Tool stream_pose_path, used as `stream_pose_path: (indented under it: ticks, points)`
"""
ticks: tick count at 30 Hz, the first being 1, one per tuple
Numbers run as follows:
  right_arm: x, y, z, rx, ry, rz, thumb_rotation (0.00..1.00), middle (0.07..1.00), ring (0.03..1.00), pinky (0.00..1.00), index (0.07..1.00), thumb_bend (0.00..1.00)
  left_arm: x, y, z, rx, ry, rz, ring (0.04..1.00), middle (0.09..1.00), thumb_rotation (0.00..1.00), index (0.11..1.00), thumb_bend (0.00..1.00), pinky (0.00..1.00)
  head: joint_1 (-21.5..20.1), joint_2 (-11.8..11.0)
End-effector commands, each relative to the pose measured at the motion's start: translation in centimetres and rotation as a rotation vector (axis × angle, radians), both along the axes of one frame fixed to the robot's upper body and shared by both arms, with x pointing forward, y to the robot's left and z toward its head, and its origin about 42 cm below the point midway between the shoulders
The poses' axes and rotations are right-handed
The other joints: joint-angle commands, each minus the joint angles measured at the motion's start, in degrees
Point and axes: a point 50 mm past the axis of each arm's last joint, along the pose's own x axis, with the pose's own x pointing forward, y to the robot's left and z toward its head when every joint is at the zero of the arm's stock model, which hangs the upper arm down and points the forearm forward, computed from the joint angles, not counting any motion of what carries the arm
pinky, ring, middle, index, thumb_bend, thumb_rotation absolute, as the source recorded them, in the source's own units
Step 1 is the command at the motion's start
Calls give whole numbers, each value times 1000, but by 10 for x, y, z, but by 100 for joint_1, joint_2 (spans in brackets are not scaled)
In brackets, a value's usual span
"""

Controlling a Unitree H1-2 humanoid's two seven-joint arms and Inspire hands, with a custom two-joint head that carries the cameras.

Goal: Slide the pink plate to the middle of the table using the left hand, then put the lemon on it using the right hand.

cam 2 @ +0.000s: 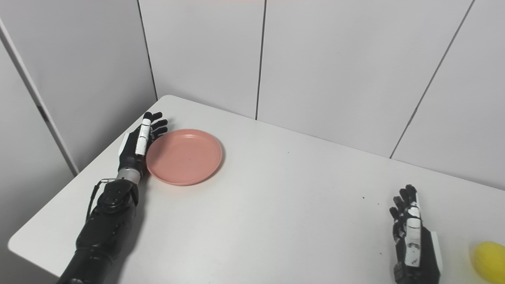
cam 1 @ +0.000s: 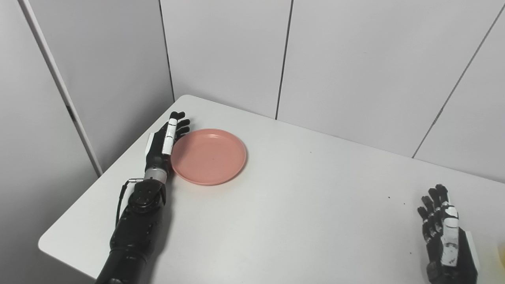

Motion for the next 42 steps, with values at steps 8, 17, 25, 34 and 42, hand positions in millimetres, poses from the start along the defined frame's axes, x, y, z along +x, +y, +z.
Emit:
stream_pose_path:
  ticks: [8,17,25,34,42]
  points:
    - [7,4,20,4,-68,10,1000,1000,1000,1000,1000,672,21,-42,25,-35,-38,-182,815,817,1000,806,626,809,-25,4]
    - [7,6,19,6,-68,8,1000,1000,1000,1000,1000,673,28,-73,20,-62,-29,-260,831,827,1000,815,655,819,-95,10]
    - [8,6,16,10,-75,11,1000,1000,1000,1000,1000,663,36,-104,13,-66,-27,-324,829,827,1000,816,631,821,-226,64]
    - [8,9,13,6,-80,9,1000,1000,1000,1000,1000,677,36,-136,6,-121,-17,-388,829,829,1000,813,634,822,-523,219]
    - [10,15,11,14,-84,21,1000,1000,1000,1000,1000,687,32,-154,-2,-121,-8,-424,823,822,1000,806,639,815,-876,387]
